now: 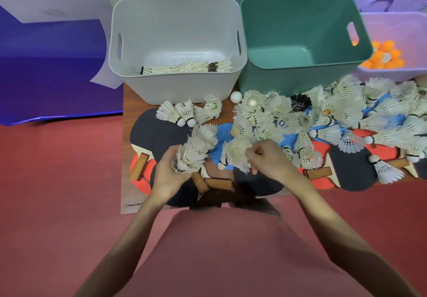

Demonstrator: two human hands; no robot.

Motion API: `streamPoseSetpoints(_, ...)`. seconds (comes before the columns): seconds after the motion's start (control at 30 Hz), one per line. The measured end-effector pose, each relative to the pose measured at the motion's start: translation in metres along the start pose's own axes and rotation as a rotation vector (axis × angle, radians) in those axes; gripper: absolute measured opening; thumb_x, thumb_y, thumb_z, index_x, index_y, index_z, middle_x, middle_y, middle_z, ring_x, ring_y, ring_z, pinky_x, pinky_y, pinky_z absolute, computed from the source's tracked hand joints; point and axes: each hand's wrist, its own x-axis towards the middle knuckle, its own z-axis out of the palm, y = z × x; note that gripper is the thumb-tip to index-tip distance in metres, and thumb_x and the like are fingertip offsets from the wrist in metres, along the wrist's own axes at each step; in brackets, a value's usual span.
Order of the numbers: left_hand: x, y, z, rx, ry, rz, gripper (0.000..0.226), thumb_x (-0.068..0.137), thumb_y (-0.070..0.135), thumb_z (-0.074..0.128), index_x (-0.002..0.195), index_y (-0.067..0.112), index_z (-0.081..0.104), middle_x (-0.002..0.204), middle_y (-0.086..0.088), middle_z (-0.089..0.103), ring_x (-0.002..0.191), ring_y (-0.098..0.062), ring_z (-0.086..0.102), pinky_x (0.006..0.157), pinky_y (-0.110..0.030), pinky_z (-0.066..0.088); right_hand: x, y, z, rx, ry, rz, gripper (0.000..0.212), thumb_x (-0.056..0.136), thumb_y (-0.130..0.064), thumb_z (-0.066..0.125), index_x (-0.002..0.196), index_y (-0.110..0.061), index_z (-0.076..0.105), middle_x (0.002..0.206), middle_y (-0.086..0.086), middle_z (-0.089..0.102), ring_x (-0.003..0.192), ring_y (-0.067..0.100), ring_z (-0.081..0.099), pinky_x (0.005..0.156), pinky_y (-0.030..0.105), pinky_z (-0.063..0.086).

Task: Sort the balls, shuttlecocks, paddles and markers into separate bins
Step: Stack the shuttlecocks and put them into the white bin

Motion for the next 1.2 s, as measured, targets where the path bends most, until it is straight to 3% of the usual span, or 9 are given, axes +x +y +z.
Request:
streamPoseSetpoints(0.13, 0.005, 0.004, 0.002, 0.052, -0.043, 0.025, 0.051, 0.063, 0.023, 0.082, 0.106, 0.032, 0.057, 0.104, 0.005, 0.066, 0.097, -0.005, 0.063, 0.083, -0.017, 0.047, 0.004, -0.005, -0.027, 0.478, 0.154, 0.003, 0.045, 0.097, -0.01, 0.046, 0.052, -0.013, 0.04, 0.037, -0.005, 0.039, 0.034, 0.007, 0.033, 0.041, 0.017, 0.03)
streamPoseSetpoints(0.23, 0.011, 0.009, 0.006, 0.082, -0.08, 0.037, 0.052, 0.059, 0.035, 0.08, 0.106, 0.035, 0.057, 0.105, 0.005, 0.065, 0.098, -0.008, 0.063, 0.084, -0.022, 0.049, 0.007, -0.009, -0.041, 0.643, 0.052, 0.014, 0.045, 0.096, -0.011, 0.046, 0.052, -0.014, 0.036, 0.038, -0.003, 0.033, 0.035, 0.009, 0.025, 0.039, 0.017, 0.023)
streamPoseSetpoints(0.37, 0.02, 0.021, 0.018, 0.101, -0.155, 0.098, 0.055, 0.059, 0.032, 0.079, 0.109, 0.031, 0.058, 0.107, 0.007, 0.065, 0.104, -0.011, 0.061, 0.089, -0.027, 0.048, 0.012, -0.018, -0.045, 0.478, -0.203, -0.01, 0.047, 0.097, -0.012, 0.047, 0.051, -0.013, 0.037, 0.04, 0.0, 0.034, 0.034, 0.008, 0.025, 0.038, 0.016, 0.023)
streamPoseSetpoints(0.47, 0.025, 0.029, 0.03, 0.067, -0.206, 0.139, 0.057, 0.062, 0.013, 0.081, 0.114, 0.022, 0.059, 0.109, 0.008, 0.065, 0.105, -0.009, 0.061, 0.09, -0.023, 0.046, 0.009, -0.029, -0.045, 0.429, -0.236, -0.048, 0.046, 0.099, -0.013, 0.047, 0.054, -0.008, 0.037, 0.049, 0.003, 0.035, 0.033, 0.006, 0.025, 0.039, 0.008, 0.03)
streamPoseSetpoints(0.67, 0.03, 0.041, 0.046, -0.084, -0.142, 0.106, 0.066, 0.063, -0.012, 0.08, 0.115, 0.021, 0.056, 0.108, 0.009, 0.065, 0.101, 0.002, 0.061, 0.084, -0.013, 0.047, 0.018, 0.009, -0.045, 0.553, 0.255, 0.099, 0.045, 0.101, -0.03, 0.039, 0.067, -0.008, 0.058, 0.047, 0.004, 0.048, 0.037, 0.007, 0.044, 0.043, 0.019, 0.036)
streamPoseSetpoints(0.73, 0.029, 0.04, 0.047, -0.091, -0.133, 0.097, 0.065, 0.063, -0.008, 0.08, 0.118, 0.017, 0.055, 0.109, 0.008, 0.065, 0.102, 0.002, 0.061, 0.083, -0.013, 0.047, 0.023, 0.04, -0.033, 0.277, 0.354, 0.188, 0.027, 0.097, -0.026, 0.047, 0.081, -0.01, 0.061, 0.067, 0.004, 0.059, 0.06, 0.017, 0.059, 0.06, 0.029, 0.047)
streamPoseSetpoints(0.83, 0.028, 0.035, 0.046, -0.075, -0.147, 0.076, 0.062, 0.061, 0.006, 0.08, 0.118, 0.015, 0.056, 0.11, 0.006, 0.066, 0.102, -0.003, 0.062, 0.084, -0.016, 0.049, 0.018, 0.065, -0.013, 0.003, 0.16, 0.292, 0.023, 0.089, -0.022, 0.056, 0.103, -0.004, 0.06, 0.086, 0.008, 0.066, 0.086, 0.023, 0.065, 0.074, 0.031, 0.046)
streamPoseSetpoints(1.03, 0.022, 0.032, 0.041, -0.006, -0.147, 0.089, 0.06, 0.057, 0.028, 0.081, 0.113, 0.025, 0.058, 0.105, 0.012, 0.068, 0.101, -0.008, 0.064, 0.083, -0.018, 0.05, 0.012, 0.063, 0.009, 0.068, 0.05, 0.245, 0.031, 0.089, -0.01, 0.062, 0.113, 0.009, 0.059, 0.081, 0.02, 0.071, 0.068, 0.023, 0.069, 0.063, 0.019, 0.038)
streamPoseSetpoints(1.2, 0.019, 0.034, 0.035, 0.035, -0.104, 0.118, 0.058, 0.058, 0.023, 0.084, 0.108, 0.031, 0.056, 0.102, 0.019, 0.067, 0.098, -0.003, 0.063, 0.081, -0.02, 0.05, 0.005, 0.053, -0.009, 0.083, 0.227, 0.115, 0.038, 0.088, -0.019, 0.065, 0.12, 0.0, 0.061, 0.114, 0.016, 0.067, 0.085, 0.032, 0.068, 0.084, 0.036, 0.052)
